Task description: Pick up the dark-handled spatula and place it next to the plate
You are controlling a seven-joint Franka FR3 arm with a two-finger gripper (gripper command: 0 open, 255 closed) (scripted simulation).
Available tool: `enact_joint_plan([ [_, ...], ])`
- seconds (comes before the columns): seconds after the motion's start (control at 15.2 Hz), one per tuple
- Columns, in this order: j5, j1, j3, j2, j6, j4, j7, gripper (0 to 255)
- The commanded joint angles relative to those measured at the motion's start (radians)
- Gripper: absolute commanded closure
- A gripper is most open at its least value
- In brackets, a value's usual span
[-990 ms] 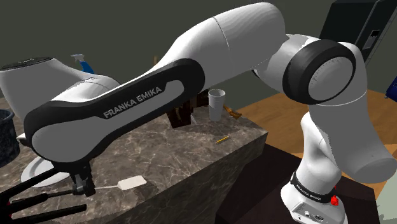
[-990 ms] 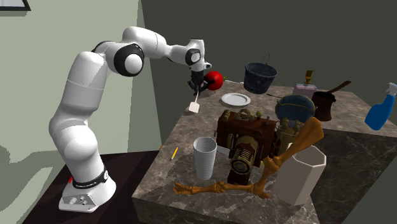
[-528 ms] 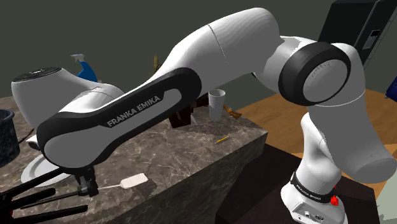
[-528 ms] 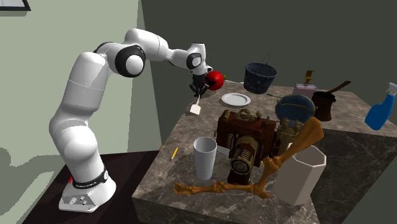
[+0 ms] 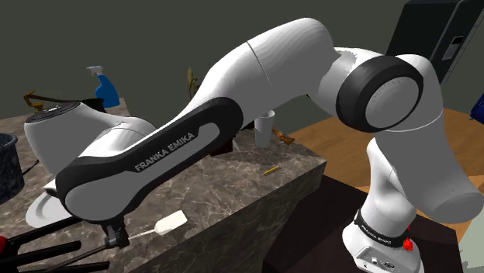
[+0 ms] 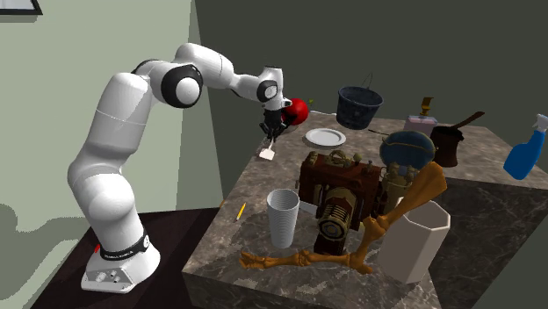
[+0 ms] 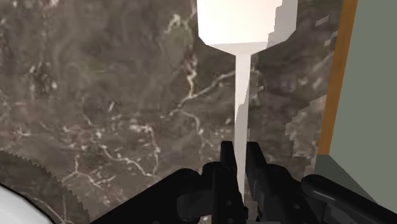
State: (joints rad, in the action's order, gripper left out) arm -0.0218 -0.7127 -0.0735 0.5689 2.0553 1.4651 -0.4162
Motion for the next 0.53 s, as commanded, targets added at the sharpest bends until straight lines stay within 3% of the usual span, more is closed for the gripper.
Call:
enact_joint_plan([
  [0.0, 0.003, -0.006, -0.008, 0.009, 0.047, 0.000, -0.005, 255],
  [0.07, 0.003, -0.006, -0.008, 0.009, 0.047, 0.000, -0.005, 255],
  [0.13, 0.003, -0.006, -0.008, 0.008, 0.044, -0.001, -0.005, 0],
  [0.46, 0.003, -0.006, -0.008, 0.009, 0.047, 0.000, -0.005, 0],
])
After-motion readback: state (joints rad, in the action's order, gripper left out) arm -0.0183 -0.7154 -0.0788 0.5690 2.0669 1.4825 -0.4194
